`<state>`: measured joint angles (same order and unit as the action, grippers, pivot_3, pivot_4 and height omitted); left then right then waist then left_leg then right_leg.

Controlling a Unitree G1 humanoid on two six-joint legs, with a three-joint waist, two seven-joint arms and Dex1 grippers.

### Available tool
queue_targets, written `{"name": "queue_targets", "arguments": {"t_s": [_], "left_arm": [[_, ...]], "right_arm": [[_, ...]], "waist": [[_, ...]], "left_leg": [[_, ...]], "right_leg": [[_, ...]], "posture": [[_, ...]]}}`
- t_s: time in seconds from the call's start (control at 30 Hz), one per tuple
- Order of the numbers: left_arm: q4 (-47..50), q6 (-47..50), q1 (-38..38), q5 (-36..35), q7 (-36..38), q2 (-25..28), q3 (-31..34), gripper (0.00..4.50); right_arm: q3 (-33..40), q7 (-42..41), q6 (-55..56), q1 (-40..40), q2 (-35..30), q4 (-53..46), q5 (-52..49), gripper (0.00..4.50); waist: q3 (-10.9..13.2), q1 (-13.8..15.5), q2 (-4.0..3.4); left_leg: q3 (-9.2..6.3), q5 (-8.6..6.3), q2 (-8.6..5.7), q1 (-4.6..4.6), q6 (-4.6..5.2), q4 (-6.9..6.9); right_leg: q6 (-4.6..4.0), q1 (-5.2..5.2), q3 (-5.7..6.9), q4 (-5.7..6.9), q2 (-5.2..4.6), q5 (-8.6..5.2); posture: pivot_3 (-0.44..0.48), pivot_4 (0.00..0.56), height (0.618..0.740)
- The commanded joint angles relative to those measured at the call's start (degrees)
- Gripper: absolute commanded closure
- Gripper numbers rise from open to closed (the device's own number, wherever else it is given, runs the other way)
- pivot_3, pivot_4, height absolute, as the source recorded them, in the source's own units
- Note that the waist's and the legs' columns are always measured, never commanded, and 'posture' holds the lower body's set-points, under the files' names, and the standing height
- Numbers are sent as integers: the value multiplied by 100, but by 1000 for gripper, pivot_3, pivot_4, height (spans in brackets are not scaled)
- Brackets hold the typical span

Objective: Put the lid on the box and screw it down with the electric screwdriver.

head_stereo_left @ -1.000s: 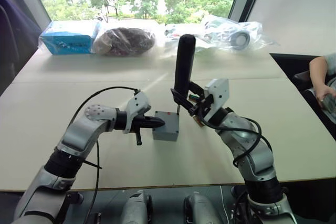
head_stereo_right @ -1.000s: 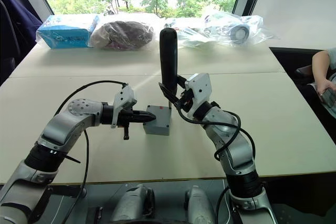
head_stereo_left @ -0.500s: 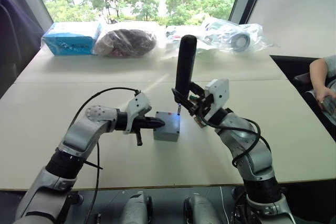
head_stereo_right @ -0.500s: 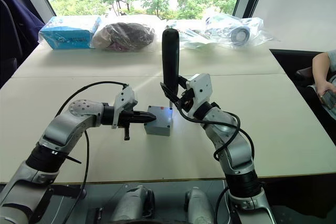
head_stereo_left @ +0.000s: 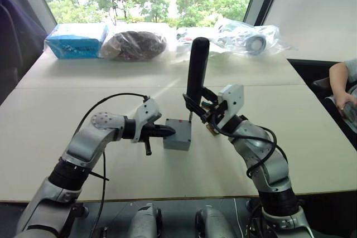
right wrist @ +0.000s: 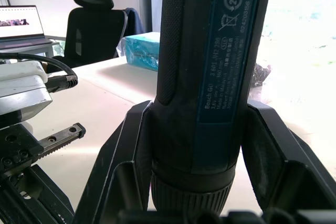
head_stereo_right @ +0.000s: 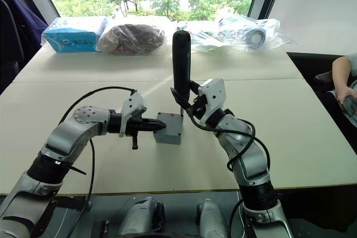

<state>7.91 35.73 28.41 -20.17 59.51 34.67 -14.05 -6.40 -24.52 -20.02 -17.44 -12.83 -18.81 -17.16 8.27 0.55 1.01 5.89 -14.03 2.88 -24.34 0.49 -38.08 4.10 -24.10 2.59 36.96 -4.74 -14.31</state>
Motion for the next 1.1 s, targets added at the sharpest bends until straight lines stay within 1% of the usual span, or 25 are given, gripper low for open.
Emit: {"name": "queue_targets", "arguments": {"t_s": [0.03, 0.13, 0.2, 0.23, 0.33, 0.4, 0.47, 0.53, 0.57, 0.6, 0.67, 0.77, 0.83, 0.9, 1.0, 1.1], "left_arm": [[48, 32, 0, 87, -44, -7, -70, 4500], [46, 112, 113, 14, -78, 1, 58, 4500], [91, 238, 160, -135, -64, -3, 171, 4500], [116, 328, 197, -254, -55, -6, 275, 4500], [8, 492, 364, -523, -35, -5, 579, 4500], [-13, 534, 409, -570, -58, -14, 619, 4500], [24, 727, 575, -797, -77, -70, 809, 4500], [141, 946, 813, -1116, -64, -101, 1057, 4500], [205, 1011, 882, -1211, -45, -89, 1117, 4500], [310, 1118, 969, -1340, -8, -45, 1174, 4500], [510, 1231, 1019, -1473, 42, 42, 1169, 4500], [1060, 1249, 888, -1466, 241, 314, 863, 4500], [1294, 1197, 775, -1407, 367, 476, 677, 4500], [1397, 1074, 662, -1284, 442, 596, 498, 4500], [1415, 904, 533, -1144, 450, 646, 324, 4500], [1412, 871, 454, -1188, 344, 517, 303, 4500]], "right_arm": [[180, -80, -114, -64, -81, 120, -113, 2661], [431, -374, -17, -285, -233, -187, -437, 2661], [642, -351, -180, -432, -303, -290, -670, 2661], [890, -224, -388, -672, -326, -355, -934, 2661], [1889, 392, -1375, -1930, -645, -300, -1992, 2661], [2202, 653, -1879, -2293, -823, -189, -2380, 2661], [2708, 984, -2749, -2870, -1231, 261, -2903, 2661], [2935, 1051, -4113, -3327, -1955, 900, -3280, 2661], [2931, 1028, -4565, -3423, -2219, 1098, -3357, 2661], [2695, 887, -5002, -3482, -2675, 1346, -3229, 2661], [2358, 719, -5510, -3494, -3228, 1649, -3045, 2661], [1911, 554, -6454, -3276, -3886, 2289, -2797, 2661], [1669, 232, -6874, -3118, -4159, 2630, -2788, 2661], [1458, -84, -7061, -3010, -4320, 2958, -2763, 2661], [1065, -380, -7015, -2939, -4463, 3336, -2518, 2661], [699, -738, -6801, -3050, -4436, 3769, -2289, 2661]], "waist": [[1, 0, -1], [11, 12, -8], [22, 8, -12], [33, 4, -15], [136, -11, -43], [147, 18, -45], [146, 16, -44], [146, 7, -43], [152, 9, -44], [153, 8, -33], [156, 3, -36], [163, -17, -44], [164, -27, -44], [165, -47, -45], [165, -107, -46], [166, -130, -44]], "left_leg": [[0, 0, 0, 0, 0, 0], [0, 0, -1, -7, 0, 1], [3, 0, -3, -18, 0, 1], [4, 0, -3, -21, 1, 1], [8, 2, -4, -38, 4, -2], [6, 9, -5, -75, 5, -9], [-5, 9, -4, -95, 5, -8], [-1, 6, -5, -101, 9, 0], [1, 4, -7, -102, 12, 0], [6, 4, -9, -112, 12, 4], [8, 2, -14, -111, 15, 1], [12, 0, -19, -110, 19, 1], [12, 0, -18, -110, 19, 2], [16, 0, -18, -107, 19, 2], [15, 0, -17, -106, 19, 2], [15, 0, -17, -108, 19, 2]], "right_leg": [[0, -1, 0, 0, -1, 0], [-1, -8, 0, -1, -3, 0], [-1, -20, -1, -1, -5, 0], [-1, -23, -1, -1, -5, 0], [-1, -43, -6, 4, -6, 5], [-3, -76, -5, 10, -6, 10], [17, -87, 10, 10, 0, 21], [23, -90, 12, 0, 4, 18], [24, -90, 12, -1, 5, 17], [26, -100, 10, 0, -2, 18], [25, -97, 11, -5, -1, 18], [25, -101, 3, -7, -1, 17], [25, -103, 2, -7, 3, 17], [25, -108, -4, 0, 5, 17], [25, -110, -8, 1, 14, 17], [26, -112, -8, 1, 14, 17]], "posture": [[0, 150, 740], [0, 150, 740], [0, 150, 740], [0, 150, 740], [0, 150, 740], [0, 150, 740], [0, 150, 740], [0, 150, 740], [0, 150, 740], [0, 150, 740], [0, 150, 740], [0, 150, 740], [0, 150, 740], [0, 150, 740], [0, 150, 740], [0, 150, 740]]}}
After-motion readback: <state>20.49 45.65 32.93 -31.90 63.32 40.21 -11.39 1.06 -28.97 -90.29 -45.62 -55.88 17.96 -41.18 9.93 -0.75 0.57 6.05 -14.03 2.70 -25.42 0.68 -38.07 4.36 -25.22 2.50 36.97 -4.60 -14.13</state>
